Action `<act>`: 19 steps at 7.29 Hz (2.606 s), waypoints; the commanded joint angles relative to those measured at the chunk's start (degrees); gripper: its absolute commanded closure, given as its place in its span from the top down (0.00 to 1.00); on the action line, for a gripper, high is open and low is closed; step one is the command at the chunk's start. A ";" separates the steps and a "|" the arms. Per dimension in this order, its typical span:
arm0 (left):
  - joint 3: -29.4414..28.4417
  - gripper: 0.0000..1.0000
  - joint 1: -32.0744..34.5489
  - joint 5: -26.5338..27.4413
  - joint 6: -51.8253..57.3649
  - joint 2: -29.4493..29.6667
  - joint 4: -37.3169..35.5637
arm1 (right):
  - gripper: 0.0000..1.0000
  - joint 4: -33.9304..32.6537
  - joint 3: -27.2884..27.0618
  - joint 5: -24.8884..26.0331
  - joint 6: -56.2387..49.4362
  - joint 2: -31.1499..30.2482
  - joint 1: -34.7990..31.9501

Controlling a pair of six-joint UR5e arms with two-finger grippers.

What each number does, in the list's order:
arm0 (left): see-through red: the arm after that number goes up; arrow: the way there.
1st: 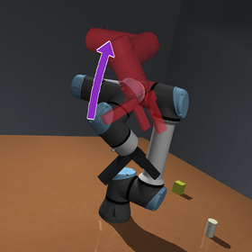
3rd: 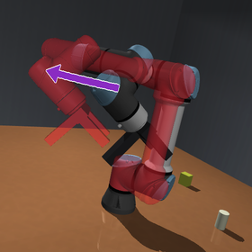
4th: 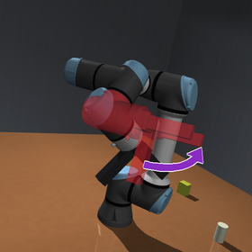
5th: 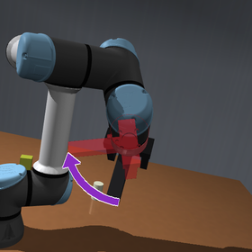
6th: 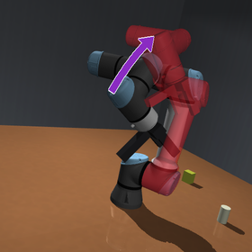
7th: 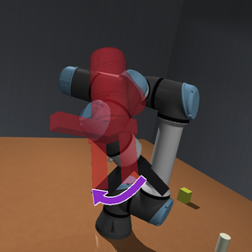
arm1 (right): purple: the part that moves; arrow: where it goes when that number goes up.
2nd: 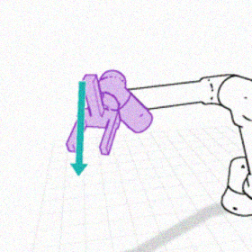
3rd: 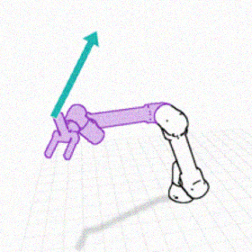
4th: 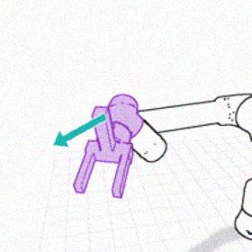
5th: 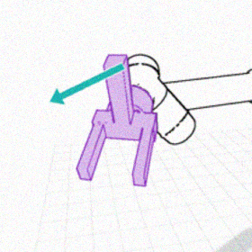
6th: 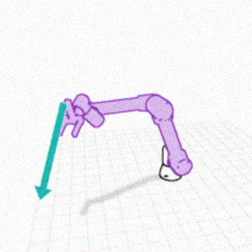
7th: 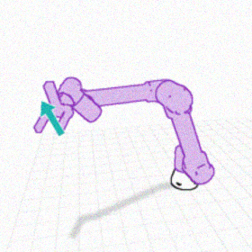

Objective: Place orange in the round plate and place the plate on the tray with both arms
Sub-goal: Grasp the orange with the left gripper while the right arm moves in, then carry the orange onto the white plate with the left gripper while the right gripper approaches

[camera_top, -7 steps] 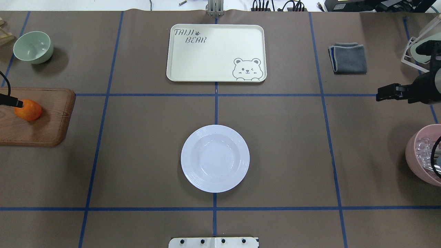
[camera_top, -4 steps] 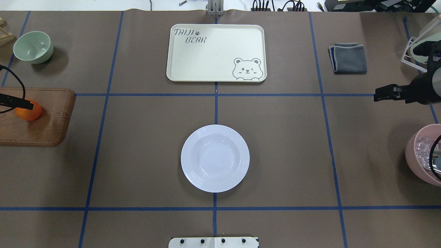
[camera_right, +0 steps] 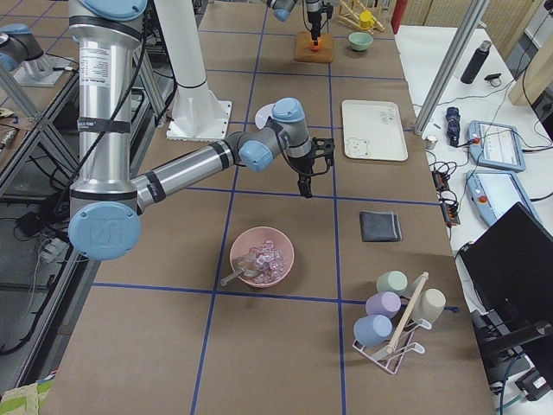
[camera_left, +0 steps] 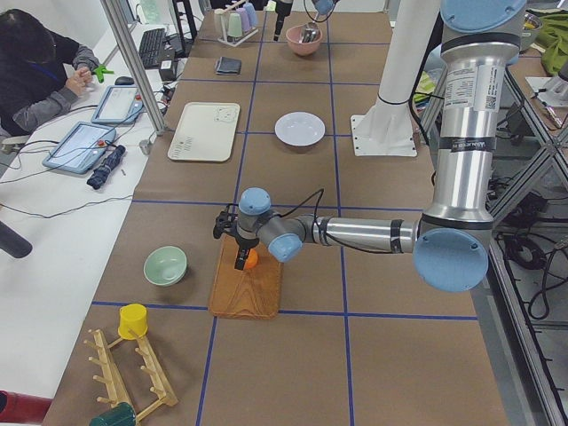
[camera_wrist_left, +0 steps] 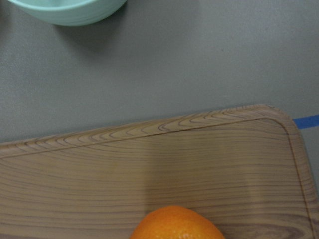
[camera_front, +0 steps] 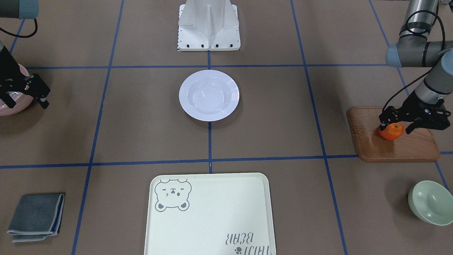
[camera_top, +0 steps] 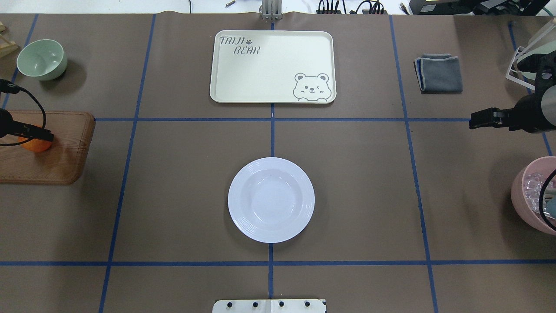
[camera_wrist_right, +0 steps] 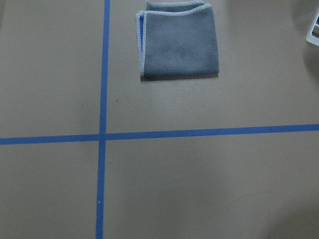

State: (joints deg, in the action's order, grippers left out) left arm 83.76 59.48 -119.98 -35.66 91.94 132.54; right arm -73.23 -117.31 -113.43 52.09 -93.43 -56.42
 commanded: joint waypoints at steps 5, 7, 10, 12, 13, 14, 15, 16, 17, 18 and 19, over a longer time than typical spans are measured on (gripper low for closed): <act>-0.02 0.00 -1.12 -0.78 0.32 -0.01 2.64 | 1.00 0.10 0.15 0.84 0.03 -0.09 0.70; 3.15 0.00 1.32 -5.77 -0.20 1.65 1.67 | 1.00 1.58 -0.03 0.58 0.03 0.17 1.05; 14.63 0.00 0.30 -2.30 -8.87 10.86 -17.76 | 1.00 14.38 0.76 0.84 0.03 1.13 6.74; 18.01 0.00 -10.38 2.52 -22.88 19.53 -23.97 | 1.00 18.12 1.91 0.84 5.43 5.70 11.05; 17.84 0.00 -17.31 7.25 -29.75 25.42 -29.04 | 1.00 18.12 1.99 1.01 13.83 8.32 13.07; 17.66 0.00 -22.42 11.74 -34.87 31.92 -35.53 | 1.00 18.12 1.82 1.10 22.88 9.65 14.22; 17.58 0.00 -25.35 12.48 -38.84 34.94 -38.64 | 0.99 18.20 1.56 4.76 28.97 9.93 16.76; 17.23 0.00 -27.90 15.44 -40.35 35.58 -38.76 | 0.98 18.21 1.56 9.84 33.47 9.93 20.09; 16.88 0.00 -31.40 18.35 -41.41 36.20 -38.76 | 0.98 19.51 1.55 14.15 40.39 10.80 23.43; 15.04 0.00 -33.53 19.07 -44.38 37.86 -38.76 | 0.97 23.09 1.55 20.90 45.60 10.81 28.33; 13.29 0.00 -35.99 22.12 -45.72 39.00 -38.67 | 0.97 26.17 1.90 27.58 48.78 10.38 33.26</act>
State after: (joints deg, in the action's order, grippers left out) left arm 99.04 26.61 -100.89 -79.13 129.36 93.88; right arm -50.71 -115.67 -93.86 95.67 -82.84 -29.05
